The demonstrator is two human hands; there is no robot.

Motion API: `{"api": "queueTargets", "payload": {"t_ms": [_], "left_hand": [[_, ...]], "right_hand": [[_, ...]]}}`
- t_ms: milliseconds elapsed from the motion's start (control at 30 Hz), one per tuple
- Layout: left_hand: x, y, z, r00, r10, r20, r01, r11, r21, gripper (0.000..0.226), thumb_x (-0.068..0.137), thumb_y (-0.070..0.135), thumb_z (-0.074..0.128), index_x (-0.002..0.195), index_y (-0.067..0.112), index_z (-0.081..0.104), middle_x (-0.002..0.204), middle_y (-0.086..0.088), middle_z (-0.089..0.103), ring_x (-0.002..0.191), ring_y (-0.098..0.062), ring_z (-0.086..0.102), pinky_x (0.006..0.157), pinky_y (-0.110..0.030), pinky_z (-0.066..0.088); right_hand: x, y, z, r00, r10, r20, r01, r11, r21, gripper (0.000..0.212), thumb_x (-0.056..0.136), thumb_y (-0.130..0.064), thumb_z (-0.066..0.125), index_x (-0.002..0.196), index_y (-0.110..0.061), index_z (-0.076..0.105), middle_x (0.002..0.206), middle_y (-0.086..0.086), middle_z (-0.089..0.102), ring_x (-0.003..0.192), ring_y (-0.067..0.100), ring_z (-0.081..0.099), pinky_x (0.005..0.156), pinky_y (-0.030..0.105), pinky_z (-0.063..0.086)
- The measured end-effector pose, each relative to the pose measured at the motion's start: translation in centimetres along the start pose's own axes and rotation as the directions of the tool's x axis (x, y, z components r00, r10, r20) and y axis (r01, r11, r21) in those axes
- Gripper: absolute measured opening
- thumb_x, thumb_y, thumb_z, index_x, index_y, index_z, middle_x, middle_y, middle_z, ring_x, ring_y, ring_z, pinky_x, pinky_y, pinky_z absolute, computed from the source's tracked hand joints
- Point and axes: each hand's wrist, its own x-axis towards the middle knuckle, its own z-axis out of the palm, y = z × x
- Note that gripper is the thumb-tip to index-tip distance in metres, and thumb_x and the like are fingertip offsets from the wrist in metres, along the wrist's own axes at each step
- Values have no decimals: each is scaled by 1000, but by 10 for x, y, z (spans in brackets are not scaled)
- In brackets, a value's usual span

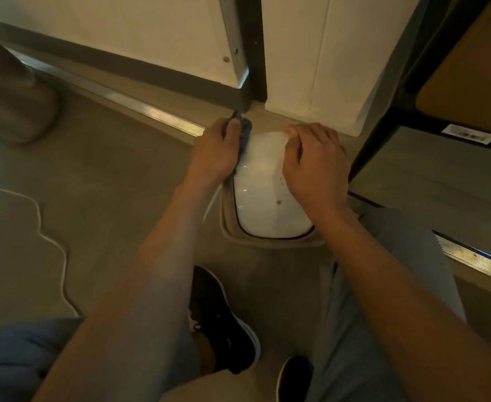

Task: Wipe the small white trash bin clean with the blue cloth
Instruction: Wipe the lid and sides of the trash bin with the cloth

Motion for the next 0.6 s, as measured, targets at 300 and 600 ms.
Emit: {"api": "queueTargets", "payload": {"t_ms": [300,600], "left_hand": [[-106,-37,43,960,9,-279,-77,969,-234,50,108,42,38,152,18,39,146,1,50,129,-2,47,105,-15,39],[-32,-11,8,991,-7,-130,-6,995,-99,39,107,48,36,125,24,59,107,5,63,102,-16,62,81,-30,44]], "right_hand": [[1,0,2,1000,-7,-19,7,1000,-15,38,101,-29,38,119,-16,69,114,3,70,108,19,61,89,33,48],[1,2,3,999,-29,-19,29,1000,-1,41,101,-31,36,119,-15,69,117,3,70,110,21,60,92,37,50]]}}
